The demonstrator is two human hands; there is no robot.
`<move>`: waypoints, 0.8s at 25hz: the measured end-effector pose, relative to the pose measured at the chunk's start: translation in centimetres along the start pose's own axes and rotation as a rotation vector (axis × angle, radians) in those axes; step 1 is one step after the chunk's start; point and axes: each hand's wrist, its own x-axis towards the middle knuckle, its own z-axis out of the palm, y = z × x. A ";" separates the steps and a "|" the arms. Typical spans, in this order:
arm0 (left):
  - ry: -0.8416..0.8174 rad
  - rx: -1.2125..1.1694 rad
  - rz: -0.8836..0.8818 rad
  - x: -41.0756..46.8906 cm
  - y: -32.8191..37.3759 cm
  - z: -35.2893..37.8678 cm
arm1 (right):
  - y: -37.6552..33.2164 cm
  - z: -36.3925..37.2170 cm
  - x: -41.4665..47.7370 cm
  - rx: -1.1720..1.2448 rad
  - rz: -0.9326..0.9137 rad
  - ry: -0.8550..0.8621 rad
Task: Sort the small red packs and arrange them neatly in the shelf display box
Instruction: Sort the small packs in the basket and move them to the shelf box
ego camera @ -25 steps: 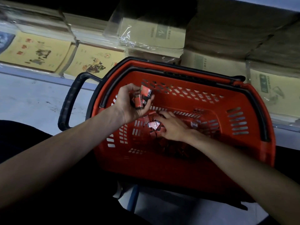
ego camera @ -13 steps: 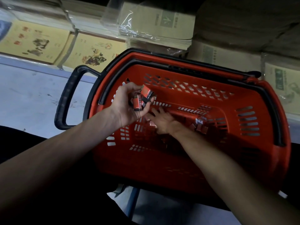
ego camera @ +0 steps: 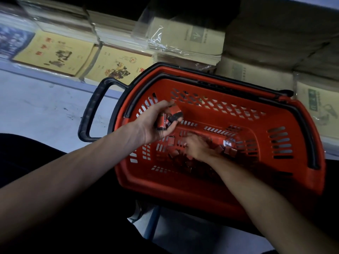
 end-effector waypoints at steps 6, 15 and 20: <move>-0.006 0.061 0.032 0.6 0.3 0.9 | 0.4 -5.5 -2.8 0.437 0.290 0.063; -0.131 0.040 -0.001 0.8 -0.5 4.1 | -6.7 -23.3 -12.0 0.845 0.157 0.615; -0.196 -0.022 0.025 -0.5 -1.8 6.9 | -10.6 -21.2 -12.5 0.425 -0.104 0.667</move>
